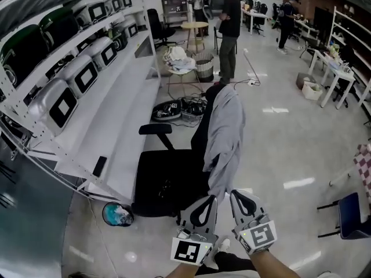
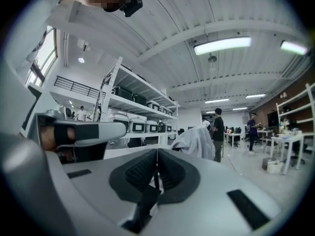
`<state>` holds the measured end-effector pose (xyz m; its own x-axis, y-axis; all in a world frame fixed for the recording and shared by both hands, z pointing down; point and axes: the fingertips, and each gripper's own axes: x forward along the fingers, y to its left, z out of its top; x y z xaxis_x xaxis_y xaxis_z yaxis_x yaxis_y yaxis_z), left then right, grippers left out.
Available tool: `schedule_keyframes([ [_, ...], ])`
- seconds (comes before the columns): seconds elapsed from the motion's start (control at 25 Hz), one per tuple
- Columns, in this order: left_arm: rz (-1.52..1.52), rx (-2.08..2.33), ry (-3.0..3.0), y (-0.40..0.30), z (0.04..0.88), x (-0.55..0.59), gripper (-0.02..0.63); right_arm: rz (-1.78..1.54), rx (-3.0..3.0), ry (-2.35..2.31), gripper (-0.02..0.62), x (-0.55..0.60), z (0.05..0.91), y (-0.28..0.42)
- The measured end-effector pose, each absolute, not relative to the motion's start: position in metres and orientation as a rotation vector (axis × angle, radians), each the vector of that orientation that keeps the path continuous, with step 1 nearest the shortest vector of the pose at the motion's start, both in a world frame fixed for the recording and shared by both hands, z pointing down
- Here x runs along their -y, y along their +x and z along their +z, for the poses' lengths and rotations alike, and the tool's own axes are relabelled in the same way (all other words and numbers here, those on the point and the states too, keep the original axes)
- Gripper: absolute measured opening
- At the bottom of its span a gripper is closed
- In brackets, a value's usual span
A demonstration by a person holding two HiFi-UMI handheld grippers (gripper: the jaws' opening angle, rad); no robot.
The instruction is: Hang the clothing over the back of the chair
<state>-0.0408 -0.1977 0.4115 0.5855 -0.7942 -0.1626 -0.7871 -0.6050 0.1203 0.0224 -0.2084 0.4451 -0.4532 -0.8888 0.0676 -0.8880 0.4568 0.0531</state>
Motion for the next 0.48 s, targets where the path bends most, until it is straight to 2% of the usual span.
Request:
schedule_keyframes([
  [0.2, -0.269, 1.323, 2.809, -0.005, 0.401, 0.18, 0.008, -0.118, 2.633, 1.648, 0.017, 0.181, 0.419, 0.038],
  [0.48, -0.26, 1.38, 2.857, 0.011, 0.379, 0.169, 0.008, -0.176, 2.707, 1.623, 0.015, 0.166, 0.403, 0.04],
])
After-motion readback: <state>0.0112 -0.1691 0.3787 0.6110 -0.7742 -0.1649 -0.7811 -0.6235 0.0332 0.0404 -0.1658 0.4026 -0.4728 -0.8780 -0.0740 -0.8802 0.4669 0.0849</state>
